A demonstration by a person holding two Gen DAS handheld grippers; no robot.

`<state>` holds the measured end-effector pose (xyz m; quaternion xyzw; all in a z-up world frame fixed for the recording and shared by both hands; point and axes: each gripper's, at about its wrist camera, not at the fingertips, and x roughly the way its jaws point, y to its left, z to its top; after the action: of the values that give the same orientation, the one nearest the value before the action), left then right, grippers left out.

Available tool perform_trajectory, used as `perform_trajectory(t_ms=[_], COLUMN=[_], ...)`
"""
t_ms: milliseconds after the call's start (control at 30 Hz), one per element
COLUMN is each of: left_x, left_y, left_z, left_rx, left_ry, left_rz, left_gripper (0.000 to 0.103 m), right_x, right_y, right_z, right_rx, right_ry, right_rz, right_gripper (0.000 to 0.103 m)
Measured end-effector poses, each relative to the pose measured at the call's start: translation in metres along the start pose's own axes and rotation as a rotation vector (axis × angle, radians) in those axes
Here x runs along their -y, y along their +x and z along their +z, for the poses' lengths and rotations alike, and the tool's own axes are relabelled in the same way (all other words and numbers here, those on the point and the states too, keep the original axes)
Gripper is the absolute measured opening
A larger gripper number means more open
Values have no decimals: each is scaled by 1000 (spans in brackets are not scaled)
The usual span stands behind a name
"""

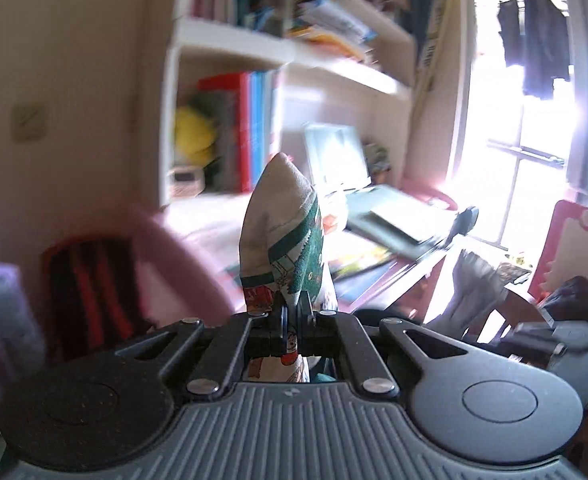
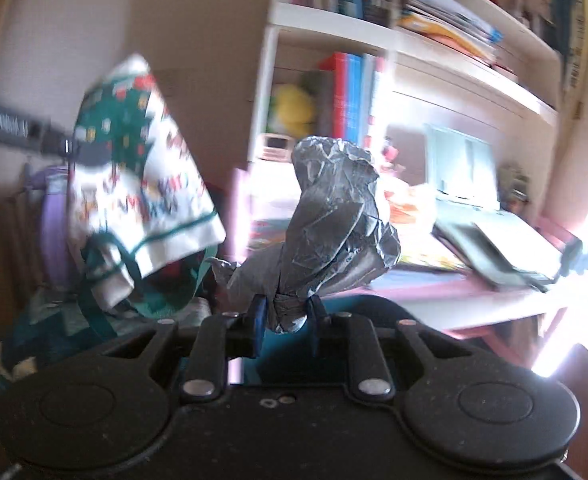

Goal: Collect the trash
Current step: 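Lift the snack bag with the left tool while the right tool lifts the white plastic bag, then carry both items over the teal bin and open both tools to drop them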

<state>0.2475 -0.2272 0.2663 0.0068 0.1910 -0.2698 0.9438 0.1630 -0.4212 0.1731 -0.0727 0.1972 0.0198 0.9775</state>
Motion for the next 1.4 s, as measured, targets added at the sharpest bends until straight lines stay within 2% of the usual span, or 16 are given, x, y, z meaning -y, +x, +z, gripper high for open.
perform_trajectory(t_ms=[200,333,467,667,967,1133,1200,1267,1300,1367,1400], left_x=[56,76,95,104,103,102,100,98,97,97,97], left_y=[34,63,112,159,202,210,209,206,203,197,193], left_z=[31,26,-3,-51,-92,-110,-113,-112,-111,-109,-108], left_rx=[48,15,-94,-250,-443,-504,-512,-513,-509,-497,-489], left_ry=[33,62,109,118,131,145,139,119,111,108,111], left_rz=[-55,-52,-49,-68,-80,-91,-92,-107,-111,-108,-106], left_gripper=[4,4,4,4,4,5,6,13,16,30,31], right_x=[36,46,48,34,38,41,44,48,50,52,52], right_y=[5,18,41,60,74,72,69,65,62,57,54], right_z=[-17,-30,-37,-55,-60,-57,-58,-57,-56,-55,-55], right_rx=[-56,-114,-210,-339,-387,-388,-374,-361,-356,-349,-345], right_ry=[21,13,-28,-101,-88,-59,-37,-6,7,20,23], right_rz=[-68,-72,-38,28,29,14,-4,-18,-21,-27,-27], right_gripper=[20,20,20,20,21,29,38,44,46,47,47])
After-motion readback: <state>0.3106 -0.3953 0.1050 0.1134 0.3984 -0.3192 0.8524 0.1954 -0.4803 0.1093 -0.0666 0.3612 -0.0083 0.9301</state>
